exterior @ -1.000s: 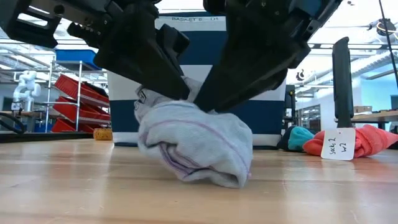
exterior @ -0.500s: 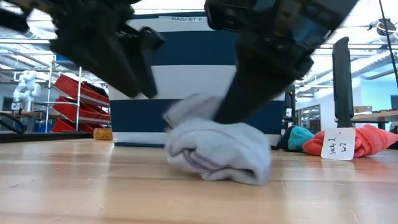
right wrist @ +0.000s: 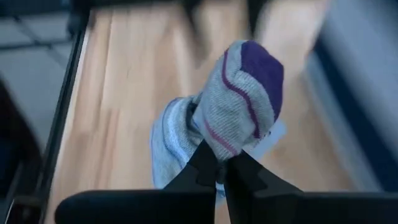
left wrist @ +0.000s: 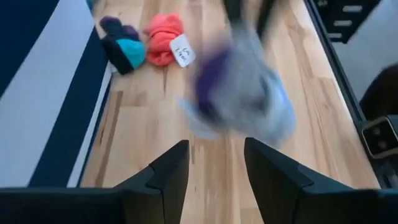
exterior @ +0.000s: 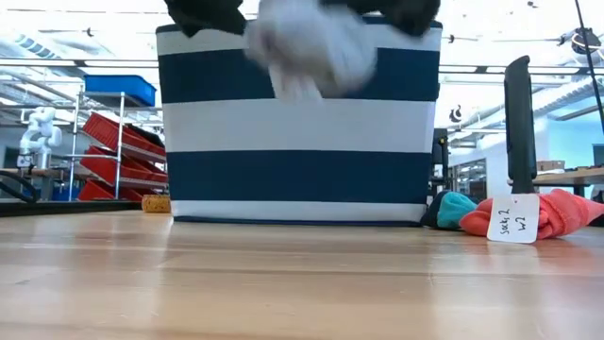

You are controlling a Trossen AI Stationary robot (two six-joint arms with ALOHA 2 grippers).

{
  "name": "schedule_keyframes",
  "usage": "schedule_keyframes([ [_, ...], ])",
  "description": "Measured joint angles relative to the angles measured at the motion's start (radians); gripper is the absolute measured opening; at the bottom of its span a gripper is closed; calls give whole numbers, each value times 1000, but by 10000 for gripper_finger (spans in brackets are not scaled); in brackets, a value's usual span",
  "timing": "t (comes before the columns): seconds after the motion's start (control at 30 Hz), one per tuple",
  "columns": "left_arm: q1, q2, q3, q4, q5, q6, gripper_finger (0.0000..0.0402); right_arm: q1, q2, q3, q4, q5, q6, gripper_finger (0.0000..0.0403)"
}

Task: Sort clothes
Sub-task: Put the gray and purple socks into the white and blue laundry organizer

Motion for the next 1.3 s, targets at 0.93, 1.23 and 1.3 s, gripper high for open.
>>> schedule_keyframes([
  [0.93, 17, -18, 0, 1, -18, 49, 164, -713, -325, 2, -242, 0, -146, 75],
  [1.23, 17, -18, 0, 1, -18, 47, 164, -717, -353, 53, -279, 3, -196, 191],
  [1.3, 17, -18, 0, 1, -18, 48, 164, -717, -362, 101, -300, 4, -200, 200],
])
